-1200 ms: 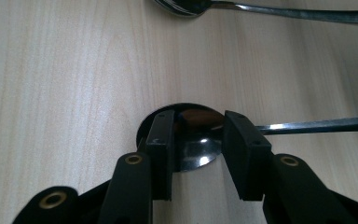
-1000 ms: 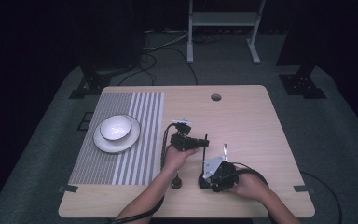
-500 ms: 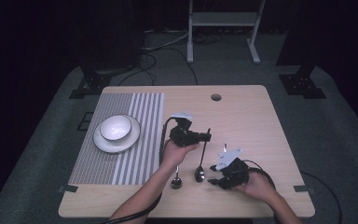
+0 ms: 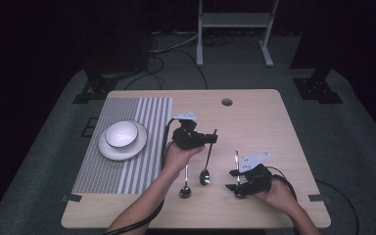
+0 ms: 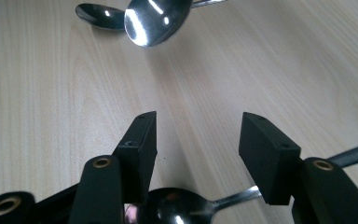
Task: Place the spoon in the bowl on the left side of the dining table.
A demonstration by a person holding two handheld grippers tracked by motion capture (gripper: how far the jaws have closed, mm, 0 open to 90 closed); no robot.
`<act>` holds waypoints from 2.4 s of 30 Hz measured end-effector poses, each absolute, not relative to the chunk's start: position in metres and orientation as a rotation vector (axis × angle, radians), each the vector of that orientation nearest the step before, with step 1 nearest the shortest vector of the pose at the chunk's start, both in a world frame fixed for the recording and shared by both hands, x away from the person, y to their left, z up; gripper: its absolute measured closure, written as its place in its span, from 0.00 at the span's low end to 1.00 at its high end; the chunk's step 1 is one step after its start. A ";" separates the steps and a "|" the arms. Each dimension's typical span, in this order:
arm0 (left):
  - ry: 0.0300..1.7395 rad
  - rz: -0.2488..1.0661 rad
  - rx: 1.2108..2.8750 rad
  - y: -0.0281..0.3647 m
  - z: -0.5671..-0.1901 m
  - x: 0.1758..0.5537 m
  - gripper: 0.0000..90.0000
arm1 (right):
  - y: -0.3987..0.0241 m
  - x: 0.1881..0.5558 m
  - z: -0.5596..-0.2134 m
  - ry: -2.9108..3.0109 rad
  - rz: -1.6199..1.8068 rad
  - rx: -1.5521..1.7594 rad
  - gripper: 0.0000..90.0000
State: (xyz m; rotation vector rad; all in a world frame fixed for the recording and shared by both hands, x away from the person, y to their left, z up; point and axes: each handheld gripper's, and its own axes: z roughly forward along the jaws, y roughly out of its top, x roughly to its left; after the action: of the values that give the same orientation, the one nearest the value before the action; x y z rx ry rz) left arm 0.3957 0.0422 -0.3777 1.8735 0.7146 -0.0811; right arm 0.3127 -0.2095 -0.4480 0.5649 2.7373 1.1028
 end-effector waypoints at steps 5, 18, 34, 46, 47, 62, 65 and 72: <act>0.711 -0.067 1.879 0.044 -0.373 0.395 0.99 | -0.217 0.314 -0.447 2.722 1.120 0.602 0.49; 0.723 -0.049 1.866 0.060 -0.365 0.396 0.99 | -0.236 0.313 -0.447 2.683 1.143 0.697 0.43; 0.742 -0.025 1.834 0.078 -0.354 0.400 0.99 | -0.261 0.309 -0.448 2.629 1.170 0.818 0.37; 0.785 0.053 1.805 0.109 -0.336 0.407 0.99 | -0.274 0.306 -0.449 2.598 1.170 0.876 0.32; 0.799 0.058 1.798 0.115 -0.335 0.408 0.99 | -0.276 0.307 -0.449 2.589 1.176 0.891 0.31; 0.874 0.139 1.744 0.160 -0.320 0.416 0.99 | -0.290 0.306 -0.448 2.558 1.192 0.958 0.28; 0.889 0.159 1.728 0.169 -0.315 0.417 0.99 | -0.291 0.305 -0.448 2.553 1.196 0.962 0.28; 0.913 0.174 1.711 0.183 -0.312 0.420 0.99 | -0.292 0.305 -0.447 2.547 1.198 0.963 0.28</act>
State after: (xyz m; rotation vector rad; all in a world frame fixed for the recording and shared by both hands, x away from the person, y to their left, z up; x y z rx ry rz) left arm 0.4205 0.1833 -0.3124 1.7111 0.9127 0.1741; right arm 0.3052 -0.2919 -0.4469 0.9634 2.5465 1.1984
